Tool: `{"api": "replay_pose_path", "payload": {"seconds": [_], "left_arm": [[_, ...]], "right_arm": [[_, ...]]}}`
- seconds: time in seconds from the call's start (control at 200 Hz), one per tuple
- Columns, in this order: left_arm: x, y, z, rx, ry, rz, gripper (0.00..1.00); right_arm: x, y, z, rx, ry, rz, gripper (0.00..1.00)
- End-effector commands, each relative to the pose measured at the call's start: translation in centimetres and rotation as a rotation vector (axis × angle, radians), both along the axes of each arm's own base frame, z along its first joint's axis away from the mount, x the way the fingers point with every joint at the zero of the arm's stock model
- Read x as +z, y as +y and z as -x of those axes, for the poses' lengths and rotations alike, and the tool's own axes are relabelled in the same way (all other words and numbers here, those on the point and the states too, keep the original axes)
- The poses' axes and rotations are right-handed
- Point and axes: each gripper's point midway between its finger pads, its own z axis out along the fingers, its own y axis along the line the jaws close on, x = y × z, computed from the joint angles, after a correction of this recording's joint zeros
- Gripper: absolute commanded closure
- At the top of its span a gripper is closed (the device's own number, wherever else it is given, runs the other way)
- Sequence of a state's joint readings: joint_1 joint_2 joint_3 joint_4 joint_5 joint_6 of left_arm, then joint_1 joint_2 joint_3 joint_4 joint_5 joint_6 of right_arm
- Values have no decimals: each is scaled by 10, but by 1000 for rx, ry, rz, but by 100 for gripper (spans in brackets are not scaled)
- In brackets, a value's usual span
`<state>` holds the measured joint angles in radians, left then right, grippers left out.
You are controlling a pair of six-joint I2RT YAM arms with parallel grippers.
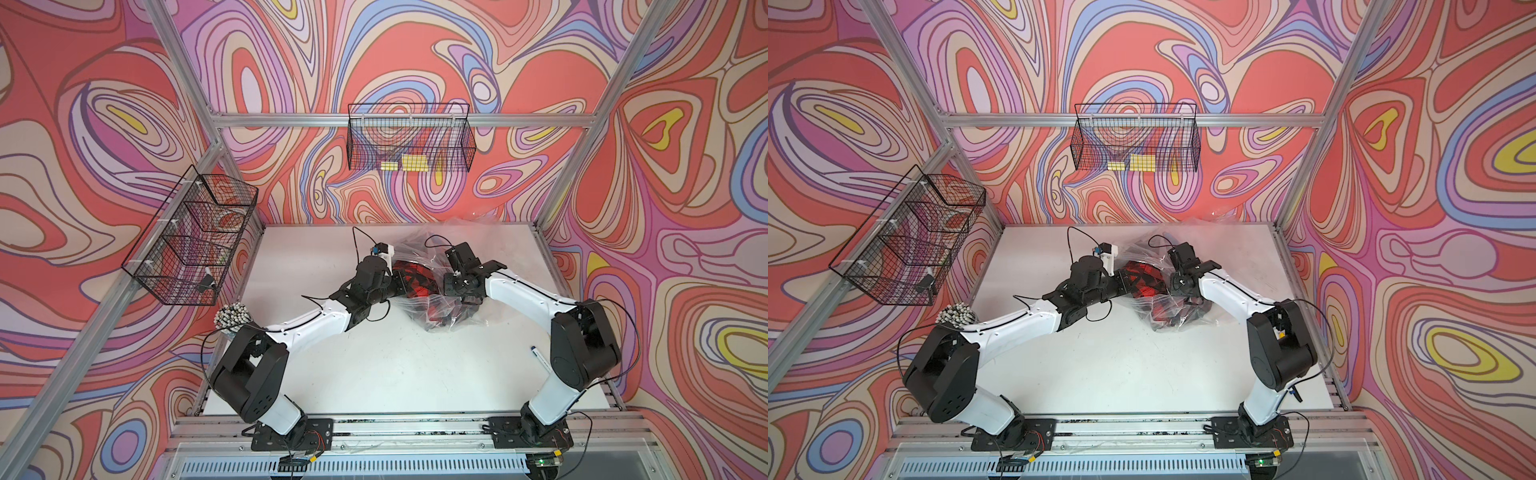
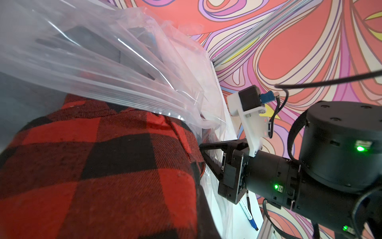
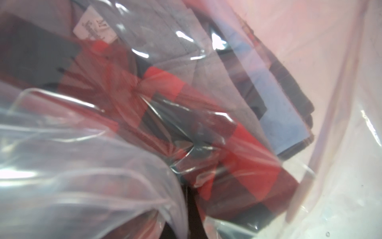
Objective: Take the shirt out of the vacuum bag
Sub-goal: Take out the shirt from the vacuum bag.
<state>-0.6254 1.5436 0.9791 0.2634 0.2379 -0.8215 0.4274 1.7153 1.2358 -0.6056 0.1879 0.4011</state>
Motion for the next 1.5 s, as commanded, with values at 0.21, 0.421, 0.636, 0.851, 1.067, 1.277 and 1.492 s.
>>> {"api": "replay_pose_path", "payload": {"seconds": [0.21,0.421,0.636,0.851,1.067,1.277,1.492], "left_arm": [[35,39,-11,45,-106,-14,100],[11,33,-12,18,-44,-8,100],[19,37,-6,13,-54,-39,100],[24,50,5,29,-45,-93,100],[19,67,16,70,-11,-117,100],[33,67,27,52,-18,-83,100],[61,79,43,57,-65,-81,100]], "right_arm": [[76,3,10,22,-122,-129,100],[116,31,22,135,-139,-251,100],[144,45,34,230,-217,-345,100],[172,57,45,302,-276,-436,100],[156,65,54,337,-215,-474,100],[133,64,58,324,-187,-477,100],[121,62,56,317,-163,-451,100]]}}
